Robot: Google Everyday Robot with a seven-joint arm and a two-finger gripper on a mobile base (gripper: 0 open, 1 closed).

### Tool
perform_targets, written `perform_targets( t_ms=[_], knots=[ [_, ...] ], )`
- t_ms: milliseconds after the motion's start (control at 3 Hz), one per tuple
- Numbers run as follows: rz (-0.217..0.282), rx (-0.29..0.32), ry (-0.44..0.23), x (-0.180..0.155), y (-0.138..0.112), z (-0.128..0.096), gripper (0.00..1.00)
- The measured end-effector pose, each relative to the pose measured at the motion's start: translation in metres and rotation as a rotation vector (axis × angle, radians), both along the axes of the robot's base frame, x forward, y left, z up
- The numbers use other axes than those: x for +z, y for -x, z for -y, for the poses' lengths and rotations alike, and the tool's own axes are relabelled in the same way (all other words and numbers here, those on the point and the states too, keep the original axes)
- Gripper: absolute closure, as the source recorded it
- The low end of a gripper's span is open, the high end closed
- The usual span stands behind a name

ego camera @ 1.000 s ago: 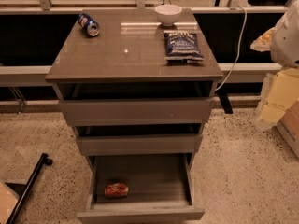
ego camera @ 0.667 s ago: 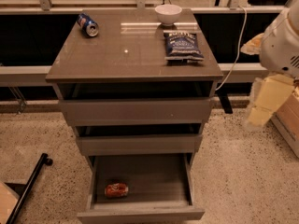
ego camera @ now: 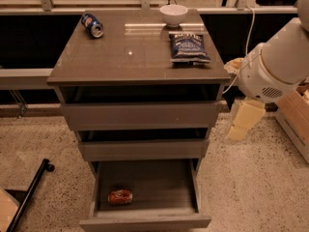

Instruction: Pick coke can from bottom drawer and place on counter

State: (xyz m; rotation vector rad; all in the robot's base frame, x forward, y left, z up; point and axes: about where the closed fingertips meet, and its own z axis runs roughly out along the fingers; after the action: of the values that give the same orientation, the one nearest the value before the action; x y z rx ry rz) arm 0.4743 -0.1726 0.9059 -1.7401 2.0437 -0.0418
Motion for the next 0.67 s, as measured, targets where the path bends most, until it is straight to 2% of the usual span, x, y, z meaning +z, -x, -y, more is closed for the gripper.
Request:
perform_targets(
  t_ms=[333,667],
  knots=[
    [-0.003,0.006,0.017,-0.013,0.001,-0.006,0.00],
    [-0.006,0.053,-0.009,-0.045,-0.002,-0.027,0.00]
  ],
)
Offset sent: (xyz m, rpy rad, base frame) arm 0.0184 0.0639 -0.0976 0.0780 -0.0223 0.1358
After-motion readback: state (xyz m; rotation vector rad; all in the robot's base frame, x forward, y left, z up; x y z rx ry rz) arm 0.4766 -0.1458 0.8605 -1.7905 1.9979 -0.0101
